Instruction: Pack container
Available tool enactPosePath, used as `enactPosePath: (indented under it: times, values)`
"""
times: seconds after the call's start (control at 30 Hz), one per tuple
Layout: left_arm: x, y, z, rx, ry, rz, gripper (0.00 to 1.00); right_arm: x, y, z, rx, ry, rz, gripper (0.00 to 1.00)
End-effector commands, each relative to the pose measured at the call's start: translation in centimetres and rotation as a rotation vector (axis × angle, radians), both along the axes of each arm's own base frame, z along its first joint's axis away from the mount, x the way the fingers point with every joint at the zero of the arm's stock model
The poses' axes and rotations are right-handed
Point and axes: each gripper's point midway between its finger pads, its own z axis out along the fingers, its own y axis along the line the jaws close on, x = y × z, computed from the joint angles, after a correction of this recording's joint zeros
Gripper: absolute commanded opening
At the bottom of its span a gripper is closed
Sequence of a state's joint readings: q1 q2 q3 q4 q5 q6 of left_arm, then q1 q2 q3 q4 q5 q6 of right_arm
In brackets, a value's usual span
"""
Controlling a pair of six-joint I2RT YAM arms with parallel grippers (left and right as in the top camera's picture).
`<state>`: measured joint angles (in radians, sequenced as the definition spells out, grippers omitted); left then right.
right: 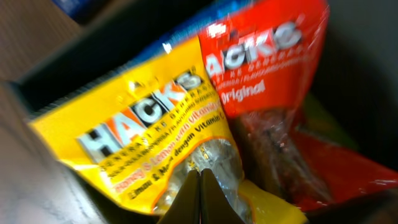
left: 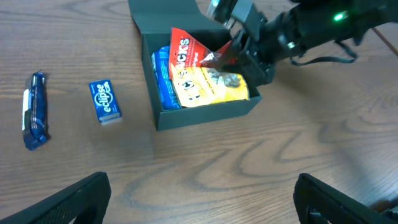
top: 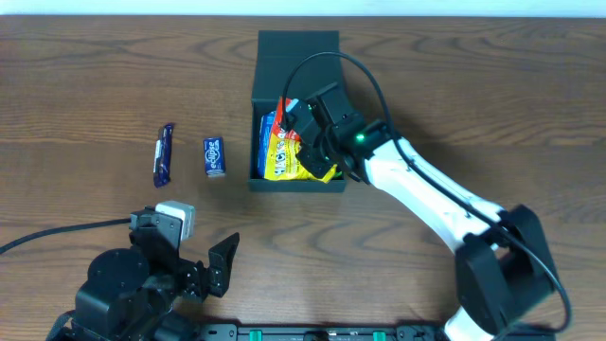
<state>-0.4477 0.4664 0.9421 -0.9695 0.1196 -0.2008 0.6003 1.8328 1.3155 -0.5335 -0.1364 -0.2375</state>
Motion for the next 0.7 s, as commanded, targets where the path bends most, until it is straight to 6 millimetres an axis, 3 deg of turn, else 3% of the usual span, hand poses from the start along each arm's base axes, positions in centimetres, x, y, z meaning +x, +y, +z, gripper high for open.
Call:
enactPosePath:
  times: [0.0,0.27,0.4,0.57,0.67]
  values:
    - [0.0,0.3,0.7,0.015,-0.031,0.003,0.95,-0.1,-0.4,-2.5,-0.035,0.052,-0.012,0.01]
    - [0.0,0.3,0.7,0.015,-0.03,0.003,0.95,-1.1,-1.2,-7.4,-0.115,0.149,0.004,0.01]
    - [0.0,0.3,0.7,0.015,-0.03,0.003,0.95,-1.4,-2.1,-8.6,-0.166,0.171,-0.008,0.01]
    - [0.0,0.3,0.7,0.015,-0.03,0.003,0.95,-1.5,-2.2,-7.9,-0.168,0.168,-0.01,0.01]
    - [0.0,0.3,0.7,0.015,-0.03,0.003,0.95,-1.6,-1.5,-5.8,-0.114,0.147,0.004,0.01]
